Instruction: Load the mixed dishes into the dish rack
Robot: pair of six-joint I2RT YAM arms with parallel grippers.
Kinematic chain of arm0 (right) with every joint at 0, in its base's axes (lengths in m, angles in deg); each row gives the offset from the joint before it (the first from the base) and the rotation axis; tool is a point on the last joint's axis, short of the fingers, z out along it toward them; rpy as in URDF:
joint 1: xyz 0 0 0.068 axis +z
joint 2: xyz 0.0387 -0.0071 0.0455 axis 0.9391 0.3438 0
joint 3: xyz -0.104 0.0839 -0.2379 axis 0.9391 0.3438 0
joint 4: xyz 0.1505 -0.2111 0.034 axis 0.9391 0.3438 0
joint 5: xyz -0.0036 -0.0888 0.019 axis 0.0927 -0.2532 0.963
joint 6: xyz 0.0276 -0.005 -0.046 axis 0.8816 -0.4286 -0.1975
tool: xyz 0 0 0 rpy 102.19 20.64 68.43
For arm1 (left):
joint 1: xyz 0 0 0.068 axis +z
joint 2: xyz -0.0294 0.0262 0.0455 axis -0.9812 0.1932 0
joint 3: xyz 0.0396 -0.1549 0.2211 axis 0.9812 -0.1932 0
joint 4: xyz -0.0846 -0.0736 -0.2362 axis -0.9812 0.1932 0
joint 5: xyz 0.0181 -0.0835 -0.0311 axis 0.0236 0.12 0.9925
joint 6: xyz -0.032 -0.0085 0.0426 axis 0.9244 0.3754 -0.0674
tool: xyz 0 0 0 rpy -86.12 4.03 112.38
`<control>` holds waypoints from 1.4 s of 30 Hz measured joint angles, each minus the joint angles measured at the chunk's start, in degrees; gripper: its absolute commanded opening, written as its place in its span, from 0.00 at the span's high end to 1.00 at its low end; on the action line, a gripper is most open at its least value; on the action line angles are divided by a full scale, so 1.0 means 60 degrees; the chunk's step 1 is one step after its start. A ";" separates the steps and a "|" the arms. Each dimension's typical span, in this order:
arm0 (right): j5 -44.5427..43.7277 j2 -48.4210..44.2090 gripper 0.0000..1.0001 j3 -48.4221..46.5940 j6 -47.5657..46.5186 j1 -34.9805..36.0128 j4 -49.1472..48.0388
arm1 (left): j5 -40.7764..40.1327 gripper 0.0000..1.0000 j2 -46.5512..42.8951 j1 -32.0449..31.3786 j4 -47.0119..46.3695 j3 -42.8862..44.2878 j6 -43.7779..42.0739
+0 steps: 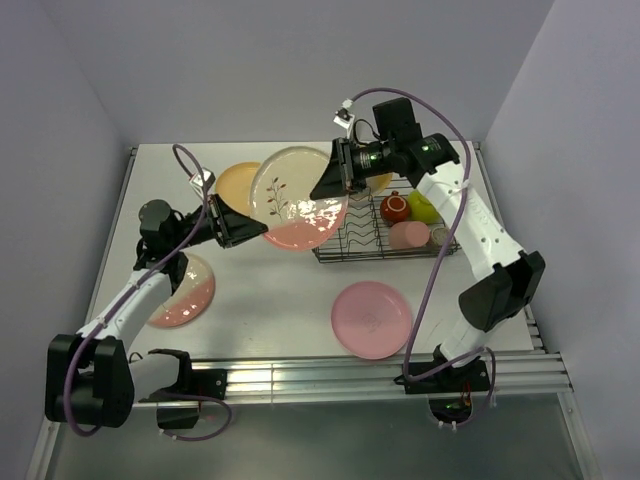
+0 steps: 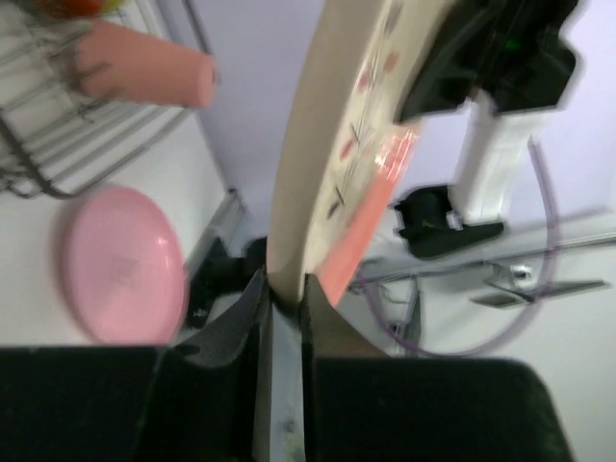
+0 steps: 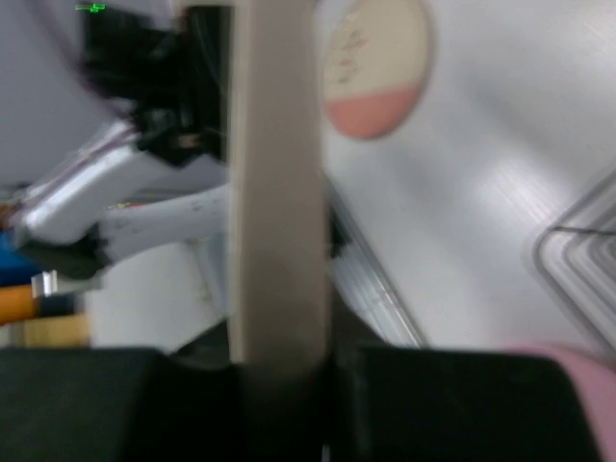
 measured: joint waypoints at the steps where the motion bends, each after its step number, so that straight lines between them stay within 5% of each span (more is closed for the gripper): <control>1: 0.0630 -0.0018 1.00 -0.0007 0.0095 -0.0004 -0.0149 | 0.0026 1.00 0.0062 -0.0004 0.0222 -0.0025 0.0076; 3: 0.0820 -0.0036 1.00 0.0000 -0.0029 0.0015 -0.0277 | 0.0149 0.98 0.0182 -0.0131 0.0266 -0.0047 -0.0022; 4: 0.0845 -0.0036 1.00 0.0000 -0.0058 0.0015 -0.0299 | 0.0138 0.88 0.0182 -0.0153 0.0273 -0.0040 -0.0098; 5: 0.0834 -0.0040 1.00 0.0022 -0.0066 -0.0007 -0.0280 | 0.0113 0.71 0.0182 -0.0171 0.0357 -0.0029 -0.0186; 6: 0.0729 -0.0036 1.00 0.0044 -0.0076 -0.0007 -0.0280 | 0.0076 0.39 0.0182 -0.0186 0.0605 0.0033 -0.0441; 9: -0.0124 -0.0138 1.00 0.0313 -0.0175 0.0076 -0.0317 | -0.0149 0.28 0.0175 -0.0284 0.2342 0.0678 -0.1741; 18: -0.4801 -0.0437 1.00 -0.0317 -0.2415 -0.0025 0.0911 | -0.5202 0.29 0.0160 0.0117 0.9052 0.3687 -0.5588; 25: -0.6878 -0.0663 1.00 -0.0831 -0.6448 -0.0470 0.0940 | -0.7482 0.31 -0.0310 0.0146 1.0717 0.3679 -0.6477; 34: -0.5453 -0.0707 1.00 -0.0685 -1.2149 -0.0499 0.1708 | -0.7981 0.35 -0.0317 0.0146 1.1336 0.2925 -0.6601; 42: -0.5173 -0.0299 1.00 -0.0790 -1.4298 -0.0597 0.2594 | -0.8007 0.38 0.0397 0.0142 1.1570 0.2925 -0.6594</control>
